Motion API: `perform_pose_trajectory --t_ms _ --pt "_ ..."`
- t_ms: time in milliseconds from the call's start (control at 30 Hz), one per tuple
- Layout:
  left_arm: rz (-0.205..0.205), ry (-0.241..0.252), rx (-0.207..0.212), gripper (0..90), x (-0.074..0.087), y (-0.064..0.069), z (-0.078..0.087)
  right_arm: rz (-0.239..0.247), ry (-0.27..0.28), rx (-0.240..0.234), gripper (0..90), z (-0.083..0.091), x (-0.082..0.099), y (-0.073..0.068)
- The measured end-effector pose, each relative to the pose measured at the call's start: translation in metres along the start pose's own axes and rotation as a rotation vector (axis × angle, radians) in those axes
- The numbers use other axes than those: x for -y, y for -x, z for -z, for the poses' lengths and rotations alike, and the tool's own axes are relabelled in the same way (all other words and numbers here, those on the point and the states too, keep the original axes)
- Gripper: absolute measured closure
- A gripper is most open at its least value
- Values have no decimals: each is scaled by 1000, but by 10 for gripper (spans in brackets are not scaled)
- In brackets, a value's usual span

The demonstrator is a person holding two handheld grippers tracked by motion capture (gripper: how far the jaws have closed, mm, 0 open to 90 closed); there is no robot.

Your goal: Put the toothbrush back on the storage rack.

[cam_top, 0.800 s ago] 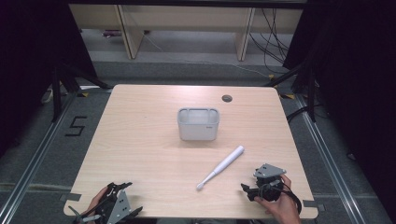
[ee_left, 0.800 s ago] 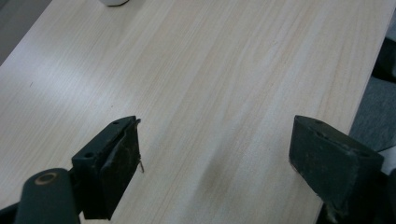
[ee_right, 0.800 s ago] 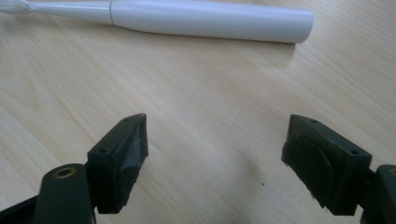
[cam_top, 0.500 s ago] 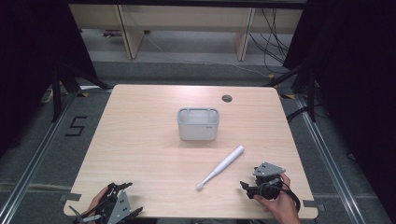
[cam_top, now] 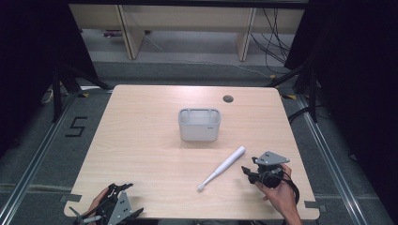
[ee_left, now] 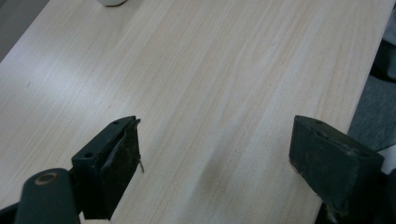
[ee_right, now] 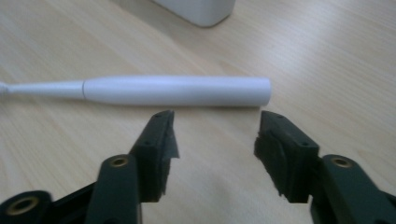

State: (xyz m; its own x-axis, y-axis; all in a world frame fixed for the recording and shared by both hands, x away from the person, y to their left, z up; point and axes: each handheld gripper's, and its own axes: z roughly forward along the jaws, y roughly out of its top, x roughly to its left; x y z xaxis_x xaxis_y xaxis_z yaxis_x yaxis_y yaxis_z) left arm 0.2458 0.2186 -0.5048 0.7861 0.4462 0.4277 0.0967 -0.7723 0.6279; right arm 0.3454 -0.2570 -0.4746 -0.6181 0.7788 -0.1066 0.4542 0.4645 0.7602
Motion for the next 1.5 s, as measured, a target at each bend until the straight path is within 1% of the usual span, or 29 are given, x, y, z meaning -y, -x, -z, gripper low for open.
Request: perform_pose_trajectory --t_ms 33,67,133,200,367,433,467,500,567,600,633,667,733,767,800,833,867,933,1000,1033,1067,1133,1200,1300,1333,1367,1400,1433,1500 --pt "-3 -1 -2 158 0 0 0 -21 2 -4 506 -1 -2 0" --pt "-6 2 -27 159 0 1 -1 -29 1 -8 513 -2 -4 2" --pt "-6 3 -21 159 0 1 -1 -19 0 -1 543 -7 -7 3" --pt "-18 -11 1 158 0 0 -1 -29 4 -10 576 -11 -11 5" --pt "-13 -6 0 158 0 0 -2 -24 35 -11 637 -14 -19 9" --pt "-19 1 14 159 0 -1 -2 -57 31 -5 664 -17 -24 11" --pt "-20 -9 11 158 -1 -1 -1 -40 40 5 679 -20 -25 13" --pt "-20 -9 11 158 -1 -1 -1 -54 27 -1 695 -21 -26 13" --pt "-15 0 15 158 0 -1 -2 -37 28 -7 712 -24 -28 15" --pt "-14 5 16 158 0 -1 -2 -18 26 -3 750 -28 -30 16" --pt "-16 5 17 158 0 -1 -3 -28 25 -4 765 -29 -31 16" --pt "-19 0 20 158 -1 -1 -3 -19 25 -3 777 -31 -32 17" --pt "-10 8 0 158 -1 0 -4 -38 21 -8 807 -34 -34 16" --pt "-20 -3 21 158 0 -1 -2 -10 23 -12 824 -37 -35 18" --pt "-18 -4 19 158 0 -2 -2 -27 11 -17 836 -39 -35 17" --pt "0 10 11 158 0 -1 -4 -37 3 -18 849 -41 -35 16" --pt "-3 6 12 158 0 -1 -3 -33 3 -19 858 -43 -35 17" --pt "-18 -11 27 158 -1 -2 -2 -11 0 -22 869 -47 -37 19" --pt "-10 3 7 158 -1 -1 -4 0 -7 -21 878 -49 -40 20" --pt "-14 -2 8 158 -1 -1 -4 -2 1 -19 884 -51 -41 19" --pt "-11 6 -8 158 0 0 -5 -8 -6 -20 892 -52 -42 18" --pt "-3 3 19 158 0 -1 -4 5 -21 -22 899 -55 -44 18" --pt "-11 -6 20 158 0 -1 -3 10 -33 -27 900 -60 -45 18" --pt "-9 -4 21 158 -1 -1 -3 3 -62 -32 900 -64 -47 17" --pt "-12 6 -7 158 0 0 -5 10 -62 -33 900 -66 -47 17" --pt "-12 6 -7 158 0 0 -5 10 -62 -33 900 -66 -47 17" --pt "-10 -3 10 158 0 -1 -4 17 -64 -45 900 -69 -47 18" --pt "-5 2 20 158 0 -1 -4 2 -78 -43 900 -70 -47 18" --pt "-7 1 17 158 0 -1 -4 -9 -89 -56 900 -73 -46 19"
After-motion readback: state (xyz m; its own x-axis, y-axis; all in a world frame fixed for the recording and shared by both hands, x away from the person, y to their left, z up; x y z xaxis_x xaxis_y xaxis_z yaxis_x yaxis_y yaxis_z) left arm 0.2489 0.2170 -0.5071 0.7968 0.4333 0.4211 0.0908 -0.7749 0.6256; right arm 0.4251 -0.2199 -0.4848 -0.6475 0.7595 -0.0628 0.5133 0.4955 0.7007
